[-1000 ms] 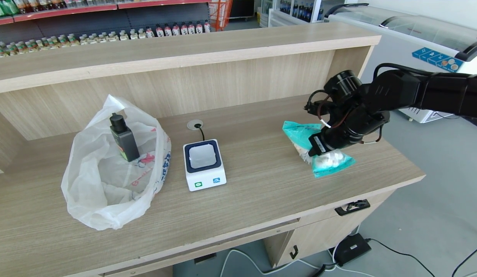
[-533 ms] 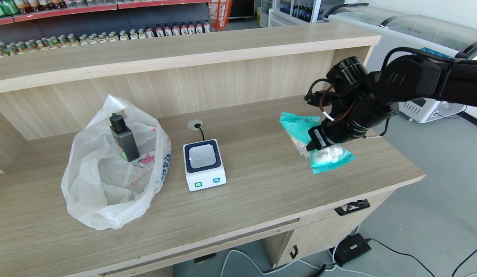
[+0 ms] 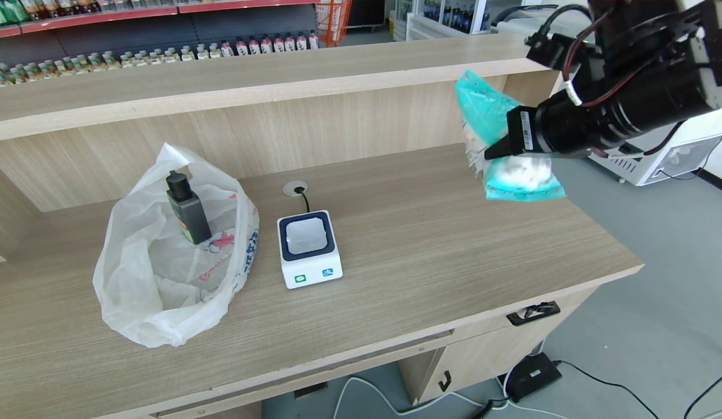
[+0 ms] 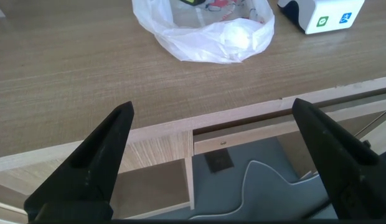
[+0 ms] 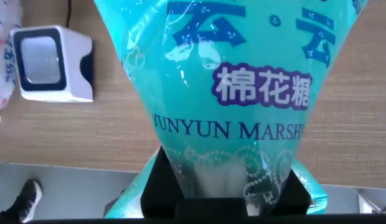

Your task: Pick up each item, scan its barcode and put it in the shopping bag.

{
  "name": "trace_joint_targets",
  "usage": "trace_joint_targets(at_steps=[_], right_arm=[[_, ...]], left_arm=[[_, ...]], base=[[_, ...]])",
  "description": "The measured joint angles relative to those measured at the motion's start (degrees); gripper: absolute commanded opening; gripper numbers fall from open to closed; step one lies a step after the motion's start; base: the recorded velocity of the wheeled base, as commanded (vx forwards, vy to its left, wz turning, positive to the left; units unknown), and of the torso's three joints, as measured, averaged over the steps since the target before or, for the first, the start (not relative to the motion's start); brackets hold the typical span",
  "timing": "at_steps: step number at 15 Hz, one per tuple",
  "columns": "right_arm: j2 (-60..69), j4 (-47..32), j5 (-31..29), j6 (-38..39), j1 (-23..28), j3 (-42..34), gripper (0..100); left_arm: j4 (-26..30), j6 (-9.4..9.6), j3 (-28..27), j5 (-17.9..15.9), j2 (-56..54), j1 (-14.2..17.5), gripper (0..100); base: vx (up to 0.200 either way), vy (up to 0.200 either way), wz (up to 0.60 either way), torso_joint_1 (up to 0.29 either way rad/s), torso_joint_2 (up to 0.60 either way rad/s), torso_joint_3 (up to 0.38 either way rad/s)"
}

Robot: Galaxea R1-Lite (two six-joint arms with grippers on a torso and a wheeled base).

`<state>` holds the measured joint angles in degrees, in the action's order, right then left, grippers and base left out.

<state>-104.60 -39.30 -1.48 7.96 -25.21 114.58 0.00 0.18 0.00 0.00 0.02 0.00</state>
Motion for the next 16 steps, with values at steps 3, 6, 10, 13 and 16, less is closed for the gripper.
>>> trace_joint_targets(at_steps=[3, 6, 10, 13, 16], right_arm=[[6.8, 6.5, -0.7, 1.4, -1.4, -7.4, 0], [12.8, 8.7, -0.2, 11.0, -1.9, -20.8, 0], [16.2, 4.7, 10.6, 35.5, -2.5, -26.3, 0], [16.6, 4.6, 20.1, 48.4, -3.5, -27.8, 0], [16.6, 4.4, 31.1, 52.6, -3.7, -29.8, 0]], left_arm=[[0.0, 0.00, 0.0, 0.0, 0.0, 0.0, 100], [0.0, 0.00, 0.0, 0.0, 0.0, 0.0, 100], [0.0, 0.00, 0.0, 0.0, 0.0, 0.0, 100], [0.0, 0.00, 0.0, 0.0, 0.0, 0.0, 100], [0.0, 0.00, 0.0, 0.0, 0.0, 0.0, 100]], base=[[0.000, 0.000, 0.00, 0.000, 0.00, 0.000], [0.000, 0.000, 0.00, 0.000, 0.00, 0.000], [0.000, 0.000, 0.00, 0.000, 0.00, 0.000], [0.000, 0.000, 0.00, 0.000, 0.00, 0.000], [0.000, 0.000, 0.00, 0.000, 0.00, 0.000]])
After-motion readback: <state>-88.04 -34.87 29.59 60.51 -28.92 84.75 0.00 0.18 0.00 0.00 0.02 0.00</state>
